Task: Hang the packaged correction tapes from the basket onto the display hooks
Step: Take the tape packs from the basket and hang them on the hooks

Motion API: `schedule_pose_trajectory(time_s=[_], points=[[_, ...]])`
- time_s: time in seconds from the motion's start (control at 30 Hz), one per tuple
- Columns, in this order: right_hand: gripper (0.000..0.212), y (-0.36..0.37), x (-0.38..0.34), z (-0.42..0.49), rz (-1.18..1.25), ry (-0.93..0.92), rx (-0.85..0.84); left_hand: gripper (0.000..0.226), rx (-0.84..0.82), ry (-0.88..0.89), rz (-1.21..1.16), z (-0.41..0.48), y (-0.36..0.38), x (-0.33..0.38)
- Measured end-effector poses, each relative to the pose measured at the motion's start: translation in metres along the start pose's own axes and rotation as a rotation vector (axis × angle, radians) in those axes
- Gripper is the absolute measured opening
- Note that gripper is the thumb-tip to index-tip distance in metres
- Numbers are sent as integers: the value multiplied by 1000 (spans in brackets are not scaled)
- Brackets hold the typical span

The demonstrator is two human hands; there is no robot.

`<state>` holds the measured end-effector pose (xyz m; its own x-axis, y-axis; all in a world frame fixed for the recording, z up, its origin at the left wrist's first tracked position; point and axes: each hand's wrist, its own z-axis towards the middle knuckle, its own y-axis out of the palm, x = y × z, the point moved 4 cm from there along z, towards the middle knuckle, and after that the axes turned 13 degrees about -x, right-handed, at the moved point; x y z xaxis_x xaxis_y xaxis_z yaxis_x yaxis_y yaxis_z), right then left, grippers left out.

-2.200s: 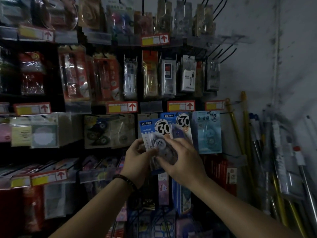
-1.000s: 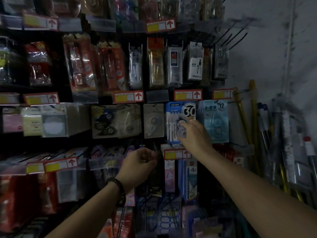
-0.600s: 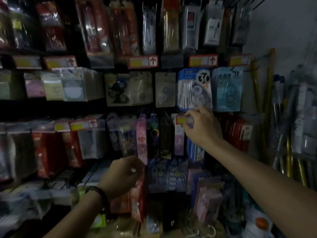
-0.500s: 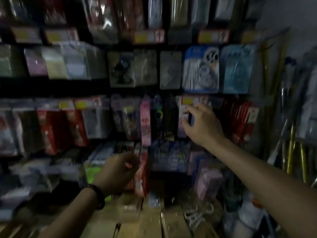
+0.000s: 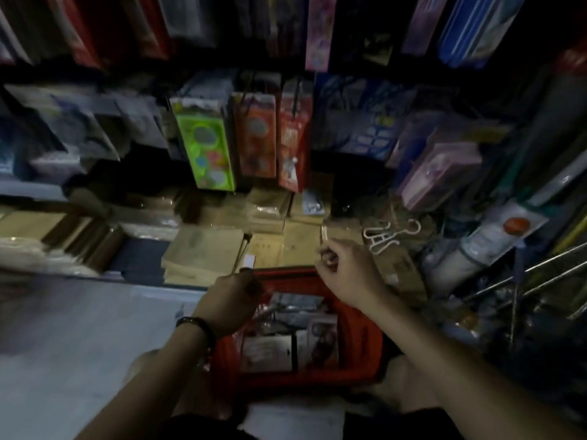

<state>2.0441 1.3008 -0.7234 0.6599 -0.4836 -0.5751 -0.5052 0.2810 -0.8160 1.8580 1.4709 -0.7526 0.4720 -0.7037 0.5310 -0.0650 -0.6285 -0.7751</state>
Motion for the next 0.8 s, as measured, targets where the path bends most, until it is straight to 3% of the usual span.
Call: schedule_pose_trajectory(time_s=[0.3,0.53,0.73,0.8], points=[[8,193,110,-16,197,417,-352,22,-264,-244,-146,37,105,-73],[9,301,135,8,200,577,-613,30,-519,-391,-129,59,134,-113],[51,354,146,21,413,901,-594,32,-639,-403,-113,66,147,-117],[52,362,147,21,448,967,-599,32,-650,-404,-115,67,147,-118]])
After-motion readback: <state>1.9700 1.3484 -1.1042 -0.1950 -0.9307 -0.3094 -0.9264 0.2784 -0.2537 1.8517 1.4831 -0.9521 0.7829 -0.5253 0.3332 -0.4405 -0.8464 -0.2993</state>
